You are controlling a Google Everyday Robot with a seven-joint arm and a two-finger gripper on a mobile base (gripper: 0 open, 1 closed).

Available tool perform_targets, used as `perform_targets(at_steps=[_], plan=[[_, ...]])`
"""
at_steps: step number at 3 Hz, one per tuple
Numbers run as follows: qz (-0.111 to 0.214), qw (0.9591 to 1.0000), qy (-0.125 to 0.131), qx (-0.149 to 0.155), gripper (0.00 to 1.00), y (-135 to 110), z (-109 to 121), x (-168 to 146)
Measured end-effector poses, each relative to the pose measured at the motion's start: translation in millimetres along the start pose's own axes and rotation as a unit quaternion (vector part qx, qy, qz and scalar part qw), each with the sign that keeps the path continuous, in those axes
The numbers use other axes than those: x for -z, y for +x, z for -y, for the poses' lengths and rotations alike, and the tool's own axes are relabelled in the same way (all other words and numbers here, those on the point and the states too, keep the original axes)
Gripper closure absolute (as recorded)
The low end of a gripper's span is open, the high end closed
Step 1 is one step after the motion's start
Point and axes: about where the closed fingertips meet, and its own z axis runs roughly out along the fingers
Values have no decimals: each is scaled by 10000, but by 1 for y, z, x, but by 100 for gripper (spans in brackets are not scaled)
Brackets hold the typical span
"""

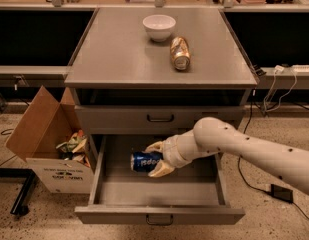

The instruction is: Pick pepsi can from middle drawer and place on counter

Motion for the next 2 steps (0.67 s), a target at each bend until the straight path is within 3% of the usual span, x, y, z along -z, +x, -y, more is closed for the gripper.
perform_targets(at_steps=[1, 2], plan=[[-122, 9991, 258, 319, 100, -49, 19, 53], [-303, 9953, 513, 763, 100, -75, 25, 89]])
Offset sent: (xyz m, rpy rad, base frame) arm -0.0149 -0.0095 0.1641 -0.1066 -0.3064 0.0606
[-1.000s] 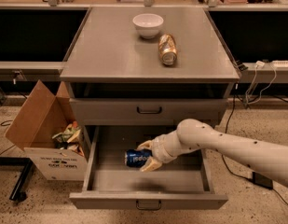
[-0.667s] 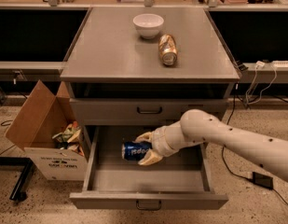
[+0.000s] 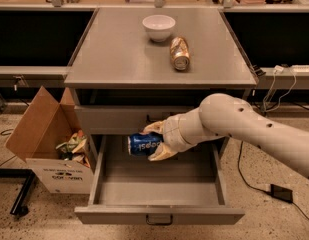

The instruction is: Pick pepsi can from middle drawer and place on counter

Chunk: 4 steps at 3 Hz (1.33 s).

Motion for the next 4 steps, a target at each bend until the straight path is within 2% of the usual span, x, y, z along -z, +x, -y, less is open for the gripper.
perform_targets(at_steps=[1, 2, 3, 4], plan=[[1, 10000, 1, 0, 100, 0, 0, 0], [60, 9999, 119, -22, 100, -4, 18, 3], [130, 9994, 318, 90, 100, -19, 65, 19], [175, 9962, 775, 366, 100, -48, 129, 55]])
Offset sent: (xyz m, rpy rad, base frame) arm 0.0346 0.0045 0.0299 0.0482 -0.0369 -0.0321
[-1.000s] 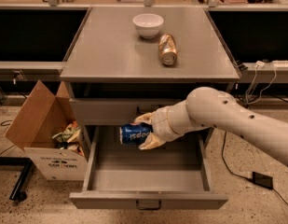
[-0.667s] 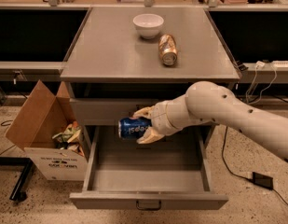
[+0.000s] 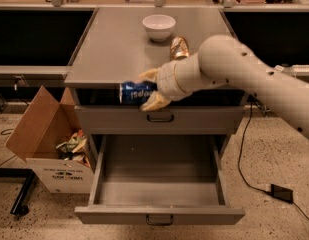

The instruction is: Pick pepsi can from middle drawer and place on counter

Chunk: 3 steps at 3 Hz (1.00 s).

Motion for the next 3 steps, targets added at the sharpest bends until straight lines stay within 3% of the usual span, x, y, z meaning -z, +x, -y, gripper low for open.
perform_targets(at_steps=[1, 2, 3], plan=[[29, 9984, 431, 370, 100, -31, 53, 26], [29, 9984, 432, 370, 100, -31, 53, 26], [14, 9981, 551, 279, 100, -36, 74, 24]])
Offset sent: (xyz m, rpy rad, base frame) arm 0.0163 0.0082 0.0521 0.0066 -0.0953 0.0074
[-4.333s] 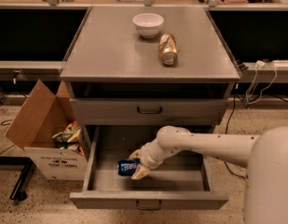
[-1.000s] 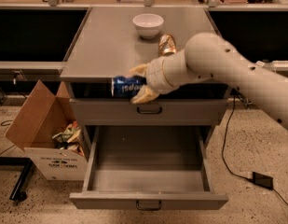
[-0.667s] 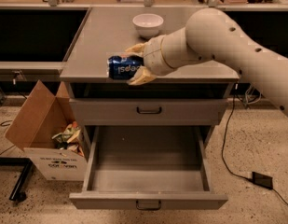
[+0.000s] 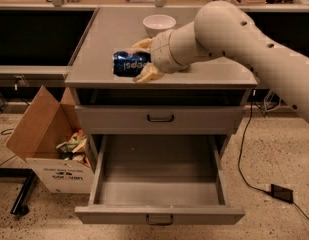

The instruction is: Pick pepsi can from middle drawer and place on counter

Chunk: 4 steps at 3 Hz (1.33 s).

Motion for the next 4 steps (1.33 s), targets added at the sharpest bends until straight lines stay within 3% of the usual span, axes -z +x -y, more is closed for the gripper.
perform_targets(at_steps=[2, 3, 4], plan=[[115, 9963, -399, -752, 100, 3, 65, -47], [334, 9902, -444, -1282, 100, 16, 81, -65], [597, 9765, -483, -2016, 75, 38, 83, -90]])
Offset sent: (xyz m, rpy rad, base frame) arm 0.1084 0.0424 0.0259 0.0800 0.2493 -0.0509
